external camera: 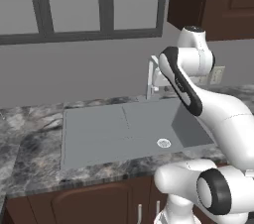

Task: Turn on the sink faucet. Then move the lemon wedge from the counter to the sink. Turn off the sink. Move the vegetable from the sink to the pot next to the stove. Finally move the pot to the rear left burner.

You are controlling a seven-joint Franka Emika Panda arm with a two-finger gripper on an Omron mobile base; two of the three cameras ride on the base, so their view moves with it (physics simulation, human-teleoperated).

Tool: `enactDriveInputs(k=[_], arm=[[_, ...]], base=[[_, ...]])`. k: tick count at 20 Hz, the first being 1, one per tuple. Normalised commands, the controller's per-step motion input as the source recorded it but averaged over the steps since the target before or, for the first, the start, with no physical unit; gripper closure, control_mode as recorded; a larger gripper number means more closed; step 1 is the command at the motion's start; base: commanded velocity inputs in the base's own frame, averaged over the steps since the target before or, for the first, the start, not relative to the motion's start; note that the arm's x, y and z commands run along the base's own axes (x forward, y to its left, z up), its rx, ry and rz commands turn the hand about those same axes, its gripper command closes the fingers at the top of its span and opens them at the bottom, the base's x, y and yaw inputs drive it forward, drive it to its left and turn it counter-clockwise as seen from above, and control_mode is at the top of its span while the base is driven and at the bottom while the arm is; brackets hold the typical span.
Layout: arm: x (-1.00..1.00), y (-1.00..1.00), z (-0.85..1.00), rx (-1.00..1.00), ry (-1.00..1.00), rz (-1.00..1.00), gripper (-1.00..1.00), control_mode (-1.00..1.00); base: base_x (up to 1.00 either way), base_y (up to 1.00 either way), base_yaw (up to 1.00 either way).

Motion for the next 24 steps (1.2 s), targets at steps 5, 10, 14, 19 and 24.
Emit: enactDriveInputs(k=[5,10,14,19,24], arm=[[0.0,0.0,0.0,0.0,0.0,0.0,-1.0,1.0],[0.0,0.0,0.0,0.0,0.0,0.0,-1.0,1.0],[0.0,0.0,0.0,0.0,0.0,0.0,-1.0,1.0],[0.0,0.0,0.0,0.0,0.0,0.0,-1.0,1.0],[0.0,0.0,0.0,0.0,0.0,0.0,-1.0,1.0]], base=[[0.0,-0.08,-0.04],[0.0,-0.29,-0.07],[0.0,-0.35,-0.05],[0.0,-0.42,-0.01],[0.0,-0.61,0.0]])
